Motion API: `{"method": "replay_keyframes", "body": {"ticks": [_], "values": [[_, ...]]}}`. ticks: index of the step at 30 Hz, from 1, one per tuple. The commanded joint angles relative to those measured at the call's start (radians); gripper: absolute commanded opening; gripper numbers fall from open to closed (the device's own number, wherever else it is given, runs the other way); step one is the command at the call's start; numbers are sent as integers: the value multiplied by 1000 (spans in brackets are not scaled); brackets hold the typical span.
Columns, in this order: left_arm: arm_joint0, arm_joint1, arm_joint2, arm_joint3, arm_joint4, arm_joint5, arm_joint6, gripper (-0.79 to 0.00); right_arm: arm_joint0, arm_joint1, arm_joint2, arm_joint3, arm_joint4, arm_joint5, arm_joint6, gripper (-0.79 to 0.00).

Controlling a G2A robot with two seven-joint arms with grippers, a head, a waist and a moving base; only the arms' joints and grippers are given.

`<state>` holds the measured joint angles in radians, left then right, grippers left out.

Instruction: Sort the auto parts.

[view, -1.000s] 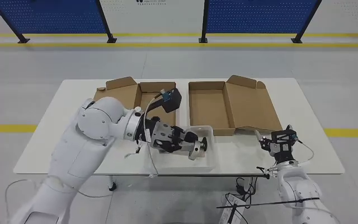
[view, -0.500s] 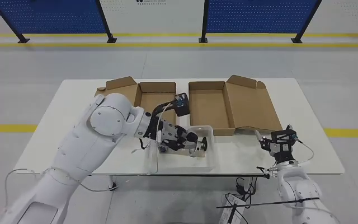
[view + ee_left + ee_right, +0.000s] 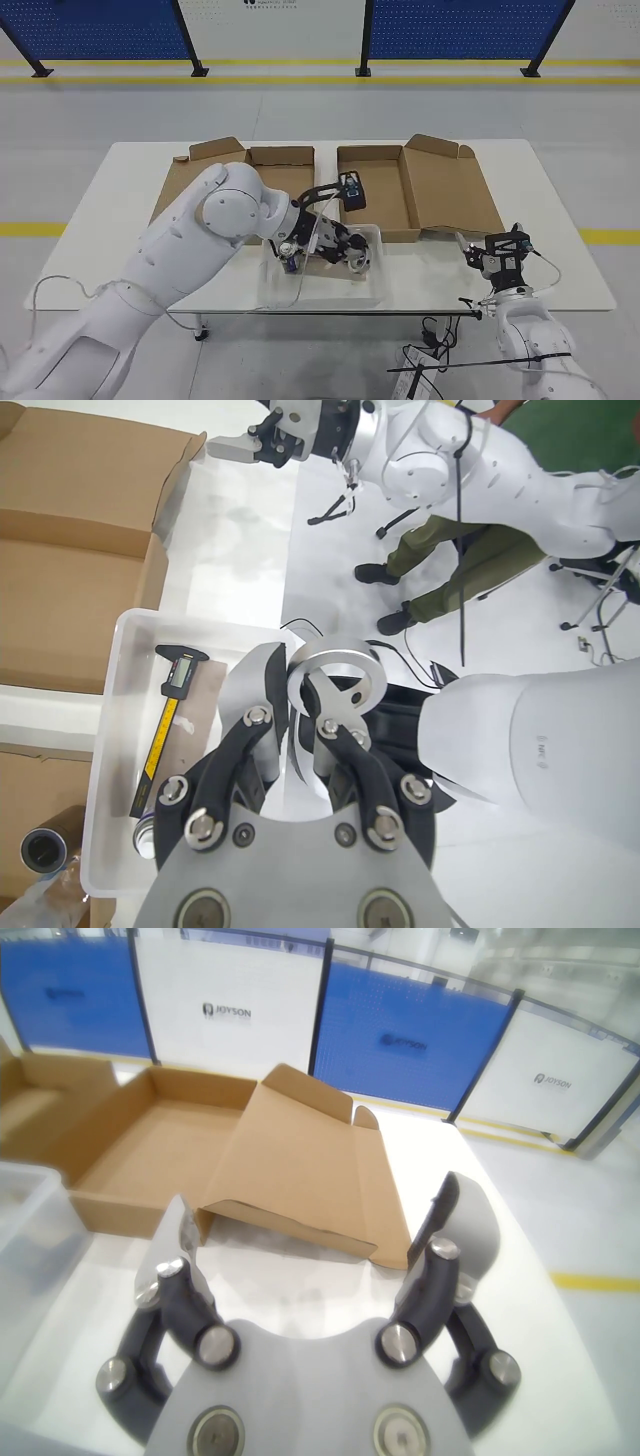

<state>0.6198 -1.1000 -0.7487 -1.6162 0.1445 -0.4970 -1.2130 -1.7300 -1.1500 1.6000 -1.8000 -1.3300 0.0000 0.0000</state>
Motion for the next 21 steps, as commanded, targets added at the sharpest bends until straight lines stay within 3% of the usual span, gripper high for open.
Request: {"method": "replay_keyframes", "body": {"ticks": [1,5,13,21], "values": [[-22,-12,28,21,45,28,28,-785,0,0,0,0,0,0,0,0],[-67,-37,75,62,113,86,80,-785,0,0,0,0,0,0,0,0],[-157,-99,182,132,305,288,163,-785,0,0,0,0,0,0,0,0],[-211,-163,269,194,437,425,211,-785,0,0,0,0,0,0,0,0]]}}
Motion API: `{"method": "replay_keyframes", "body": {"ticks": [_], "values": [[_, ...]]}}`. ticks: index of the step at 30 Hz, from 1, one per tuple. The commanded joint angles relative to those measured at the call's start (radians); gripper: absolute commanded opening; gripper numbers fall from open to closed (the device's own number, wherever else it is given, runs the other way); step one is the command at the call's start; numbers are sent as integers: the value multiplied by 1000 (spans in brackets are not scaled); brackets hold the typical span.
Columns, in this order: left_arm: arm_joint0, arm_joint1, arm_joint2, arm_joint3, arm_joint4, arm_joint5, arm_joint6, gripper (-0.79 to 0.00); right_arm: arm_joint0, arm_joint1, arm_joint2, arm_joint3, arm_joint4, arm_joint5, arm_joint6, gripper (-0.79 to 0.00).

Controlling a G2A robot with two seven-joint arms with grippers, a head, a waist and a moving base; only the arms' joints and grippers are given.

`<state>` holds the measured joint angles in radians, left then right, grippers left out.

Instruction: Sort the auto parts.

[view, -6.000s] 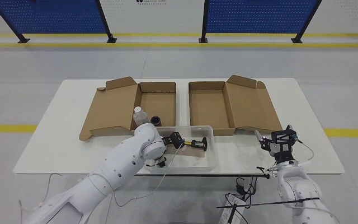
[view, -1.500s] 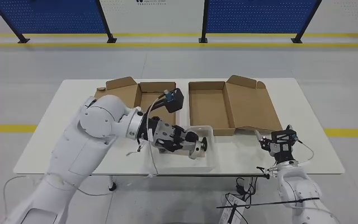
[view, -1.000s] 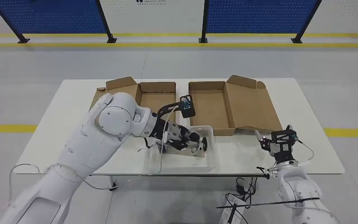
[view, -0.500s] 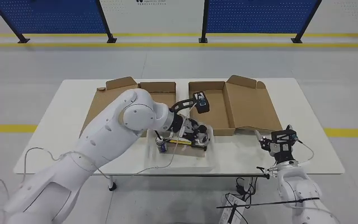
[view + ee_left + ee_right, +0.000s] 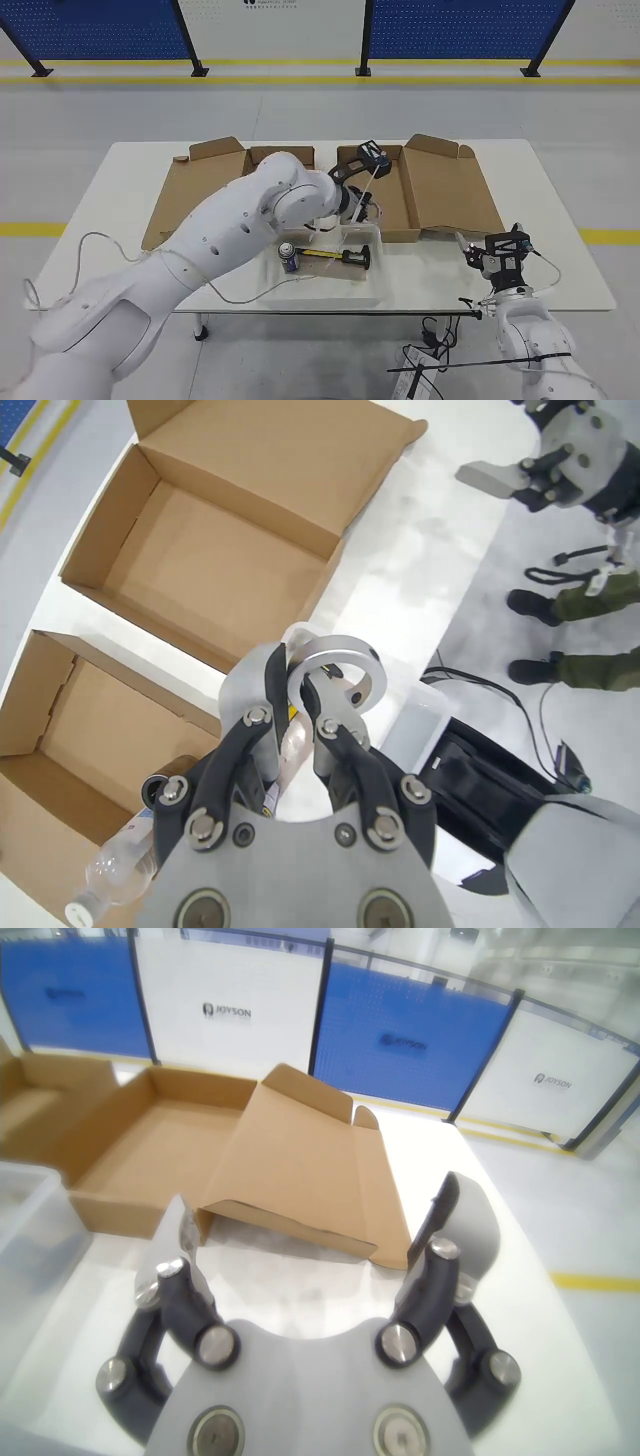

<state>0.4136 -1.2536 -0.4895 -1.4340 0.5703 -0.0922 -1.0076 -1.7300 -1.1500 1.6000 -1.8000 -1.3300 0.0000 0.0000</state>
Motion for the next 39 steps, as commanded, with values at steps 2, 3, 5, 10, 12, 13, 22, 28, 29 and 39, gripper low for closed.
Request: {"method": "replay_keyframes", "body": {"ticks": [2,3,5,10,12,13,22,28,29,39], "values": [[-13,-23,26,30,36,46,9,-785,0,0,0,0,0,0,0,0],[-13,-30,33,38,39,53,13,-785,0,0,0,0,0,0,0,0],[-15,-43,39,59,37,62,22,-785,0,0,0,0,0,0,0,0],[-16,-57,46,84,37,66,28,-785,0,0,0,0,0,0,0,0],[-16,-57,46,84,37,66,28,-785,0,0,0,0,0,0,0,0],[-16,-57,46,84,37,66,28,-785,0,0,0,0,0,0,0,0],[-16,-57,46,84,37,66,28,-785,0,0,0,0,0,0,0,0],[-11,-57,44,82,41,63,42,-785,0,0,0,0,0,0,0,0],[-7,-59,44,81,52,52,56,-785,0,0,0,0,0,0,0,0],[-65,-129,59,203,51,-15,156,-785,0,0,0,0,0,0,0,0]]}}
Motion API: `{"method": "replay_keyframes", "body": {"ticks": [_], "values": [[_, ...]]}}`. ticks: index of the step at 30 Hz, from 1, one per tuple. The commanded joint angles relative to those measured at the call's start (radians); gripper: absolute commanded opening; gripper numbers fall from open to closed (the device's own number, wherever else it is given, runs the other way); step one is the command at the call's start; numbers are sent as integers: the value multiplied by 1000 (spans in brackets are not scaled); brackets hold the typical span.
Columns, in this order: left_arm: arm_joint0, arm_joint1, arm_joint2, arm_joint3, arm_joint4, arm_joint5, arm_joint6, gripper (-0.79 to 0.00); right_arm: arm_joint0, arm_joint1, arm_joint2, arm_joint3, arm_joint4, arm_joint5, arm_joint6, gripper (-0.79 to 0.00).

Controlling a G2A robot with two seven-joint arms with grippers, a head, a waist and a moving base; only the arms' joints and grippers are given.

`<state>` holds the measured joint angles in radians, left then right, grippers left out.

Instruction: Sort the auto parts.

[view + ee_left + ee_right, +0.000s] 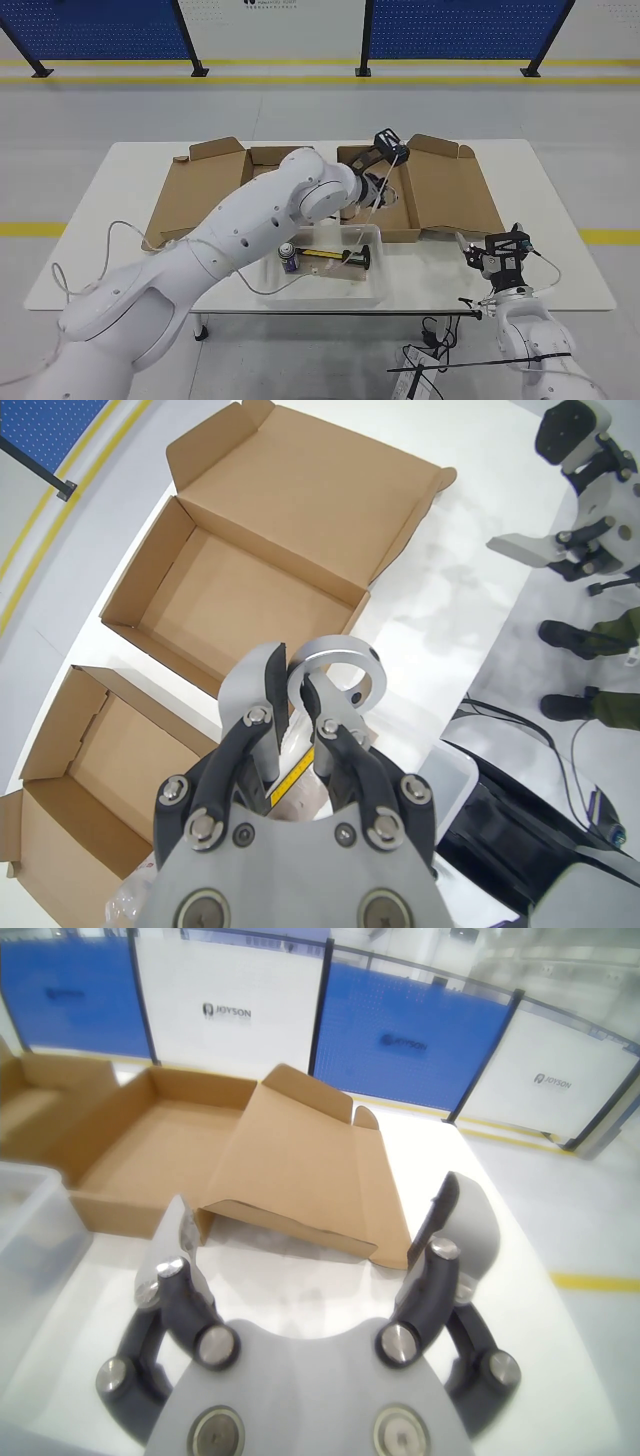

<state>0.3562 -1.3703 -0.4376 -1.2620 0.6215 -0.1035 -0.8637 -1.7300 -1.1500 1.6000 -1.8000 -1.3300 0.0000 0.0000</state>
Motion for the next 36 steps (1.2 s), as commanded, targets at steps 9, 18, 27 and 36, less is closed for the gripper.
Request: {"method": "replay_keyframes", "body": {"ticks": [9,18,27,36], "values": [[-38,-107,49,265,-60,-4,62,-785,0,0,0,0,0,0,0,0],[-63,-197,94,470,-52,14,38,-785,0,0,0,0,0,0,0,0],[-68,-277,103,622,-80,-15,31,-785,0,0,0,0,0,0,0,0],[-79,-337,107,746,-74,-53,22,-785,0,0,0,0,0,0,0,0]]}}
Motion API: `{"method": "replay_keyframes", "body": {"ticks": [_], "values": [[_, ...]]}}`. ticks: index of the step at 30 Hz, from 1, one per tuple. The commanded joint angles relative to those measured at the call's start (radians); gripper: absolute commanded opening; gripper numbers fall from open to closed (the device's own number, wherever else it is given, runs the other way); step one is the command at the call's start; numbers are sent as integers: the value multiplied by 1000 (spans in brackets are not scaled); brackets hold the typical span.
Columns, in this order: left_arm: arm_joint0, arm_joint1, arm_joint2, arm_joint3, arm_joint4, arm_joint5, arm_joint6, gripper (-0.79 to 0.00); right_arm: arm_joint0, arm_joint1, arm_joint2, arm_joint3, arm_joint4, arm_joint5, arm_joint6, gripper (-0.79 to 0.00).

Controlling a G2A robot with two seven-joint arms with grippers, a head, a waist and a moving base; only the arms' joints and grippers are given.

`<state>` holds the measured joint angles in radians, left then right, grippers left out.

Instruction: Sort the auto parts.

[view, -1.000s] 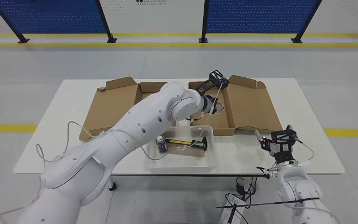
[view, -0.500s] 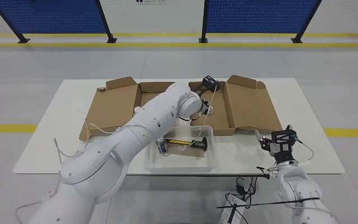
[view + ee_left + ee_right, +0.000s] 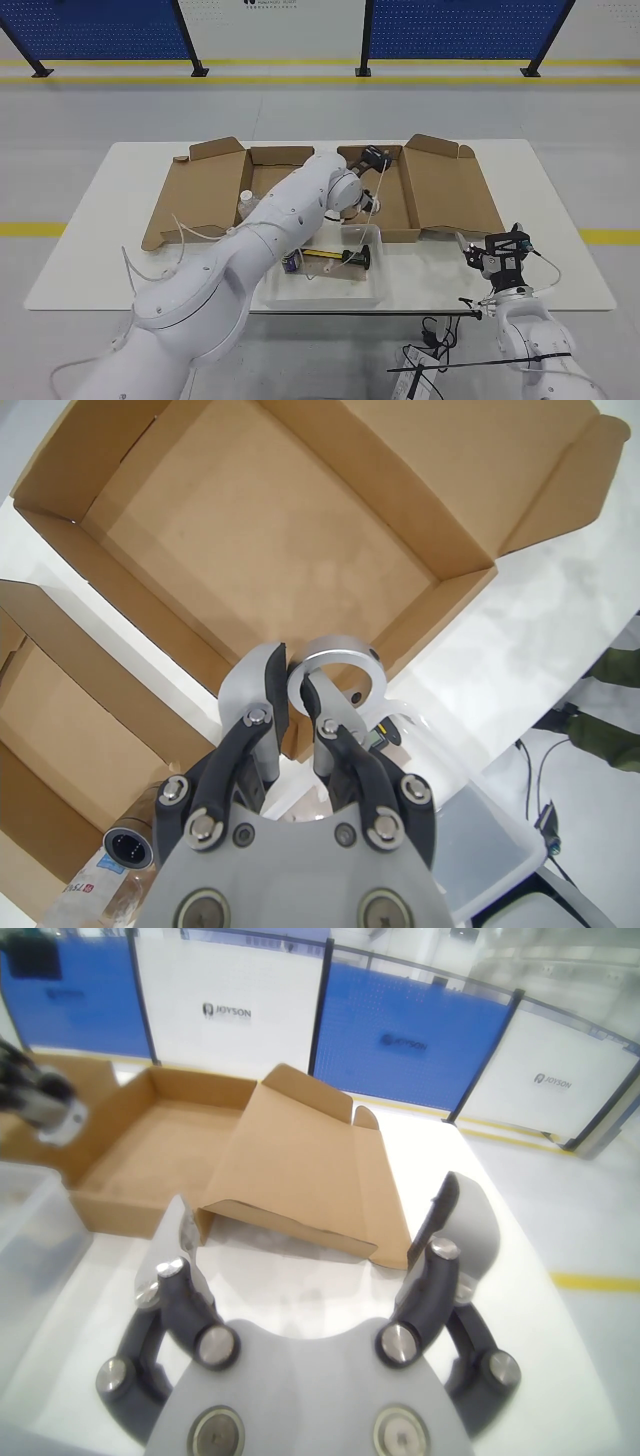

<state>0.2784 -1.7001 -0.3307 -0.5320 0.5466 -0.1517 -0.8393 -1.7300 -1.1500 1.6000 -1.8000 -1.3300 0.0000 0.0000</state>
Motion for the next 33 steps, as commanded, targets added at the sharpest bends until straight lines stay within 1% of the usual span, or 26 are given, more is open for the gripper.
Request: {"method": "replay_keyframes", "body": {"ticks": [1,9,17,26,33], "values": [[-2,-13,0,28,2,-8,-3,-785,0,0,0,0,0,0,0,0],[-8,-52,-11,123,-2,-27,1,-785,0,0,0,0,0,0,0,0],[-10,-86,-13,183,17,-39,10,-785,0,0,0,0,0,0,0,0],[-14,-113,-21,235,32,-55,5,-785,0,0,0,0,0,0,0,0],[-13,-128,-28,268,44,-67,4,-785,0,0,0,0,0,0,0,0]]}}
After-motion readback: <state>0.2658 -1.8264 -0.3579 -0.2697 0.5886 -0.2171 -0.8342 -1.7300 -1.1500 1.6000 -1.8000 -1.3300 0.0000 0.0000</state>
